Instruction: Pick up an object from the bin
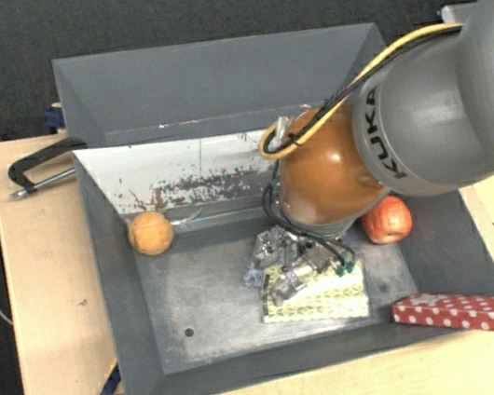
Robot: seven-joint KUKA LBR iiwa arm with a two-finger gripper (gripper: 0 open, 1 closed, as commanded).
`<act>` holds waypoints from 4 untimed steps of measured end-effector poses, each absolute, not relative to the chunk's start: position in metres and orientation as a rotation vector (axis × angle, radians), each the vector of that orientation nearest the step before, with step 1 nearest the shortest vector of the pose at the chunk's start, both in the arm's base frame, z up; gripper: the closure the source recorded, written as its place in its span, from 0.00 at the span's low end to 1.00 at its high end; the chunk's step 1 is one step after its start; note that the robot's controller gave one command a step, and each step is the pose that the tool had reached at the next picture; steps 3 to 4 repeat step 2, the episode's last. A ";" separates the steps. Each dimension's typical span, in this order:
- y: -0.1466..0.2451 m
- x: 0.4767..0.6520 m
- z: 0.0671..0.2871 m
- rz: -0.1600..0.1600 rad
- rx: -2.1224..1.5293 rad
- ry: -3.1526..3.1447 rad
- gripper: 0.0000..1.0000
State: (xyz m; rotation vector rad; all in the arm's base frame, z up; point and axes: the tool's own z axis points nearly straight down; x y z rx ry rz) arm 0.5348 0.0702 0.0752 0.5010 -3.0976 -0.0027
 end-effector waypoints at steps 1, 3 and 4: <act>0.070 0.535 0.075 -0.003 0.501 -3.098 1.00; 0.051 0.505 0.279 -0.001 0.639 -3.083 1.00; 0.051 0.505 0.279 -0.001 0.639 -3.083 1.00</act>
Offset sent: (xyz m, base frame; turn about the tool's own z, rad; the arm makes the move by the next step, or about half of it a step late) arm -0.0309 -0.0201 0.2011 -0.0900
